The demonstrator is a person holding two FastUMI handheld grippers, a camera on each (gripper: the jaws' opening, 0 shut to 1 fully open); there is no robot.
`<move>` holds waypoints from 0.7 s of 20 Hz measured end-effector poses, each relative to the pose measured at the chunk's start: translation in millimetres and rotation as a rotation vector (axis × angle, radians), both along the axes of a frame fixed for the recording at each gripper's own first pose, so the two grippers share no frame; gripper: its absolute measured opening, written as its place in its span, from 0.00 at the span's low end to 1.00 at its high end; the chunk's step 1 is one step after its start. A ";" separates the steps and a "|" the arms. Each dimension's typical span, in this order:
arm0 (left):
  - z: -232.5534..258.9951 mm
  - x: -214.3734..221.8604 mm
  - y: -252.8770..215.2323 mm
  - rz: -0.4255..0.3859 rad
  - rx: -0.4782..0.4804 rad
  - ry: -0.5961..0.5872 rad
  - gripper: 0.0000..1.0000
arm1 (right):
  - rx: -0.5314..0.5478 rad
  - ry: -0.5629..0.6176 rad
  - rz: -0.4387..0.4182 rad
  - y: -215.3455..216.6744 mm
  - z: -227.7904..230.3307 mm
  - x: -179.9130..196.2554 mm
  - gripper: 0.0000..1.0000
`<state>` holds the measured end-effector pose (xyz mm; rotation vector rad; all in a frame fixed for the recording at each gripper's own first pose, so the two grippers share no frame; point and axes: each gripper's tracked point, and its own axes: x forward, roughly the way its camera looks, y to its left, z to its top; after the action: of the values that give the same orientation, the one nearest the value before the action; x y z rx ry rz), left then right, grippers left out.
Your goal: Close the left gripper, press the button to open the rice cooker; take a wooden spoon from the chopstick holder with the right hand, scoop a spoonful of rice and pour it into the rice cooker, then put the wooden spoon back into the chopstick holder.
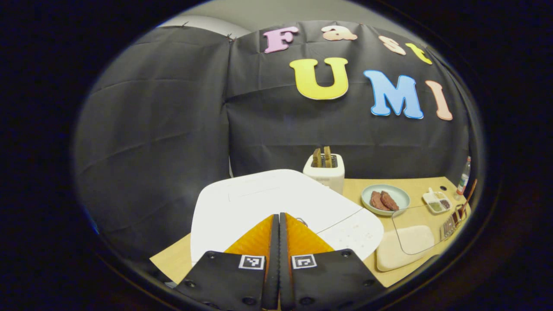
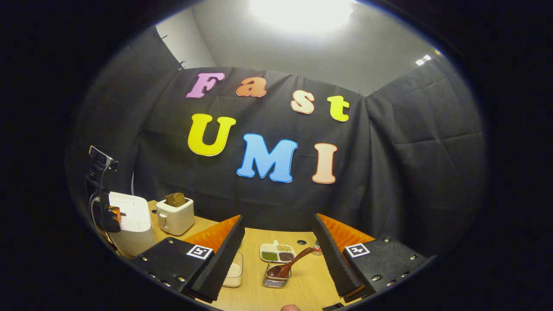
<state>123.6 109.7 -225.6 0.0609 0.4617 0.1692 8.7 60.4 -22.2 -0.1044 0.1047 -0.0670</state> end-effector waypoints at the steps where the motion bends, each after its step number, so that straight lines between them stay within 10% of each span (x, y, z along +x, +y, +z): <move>1: 1.2 0.1 -0.9 -0.011 0.002 -0.002 0.09 | 0.005 0.003 -0.001 4.1 -2.1 -0.8 0.96; 14: 73.7 12.7 16.1 -0.001 0.017 -0.155 0.12 | 0.024 -0.062 0.007 -25.0 13.7 33.2 0.96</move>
<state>136.3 125.8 -151.9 0.0639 0.3055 0.1758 41.9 35.4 -8.5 -0.0784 0.0432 -0.0617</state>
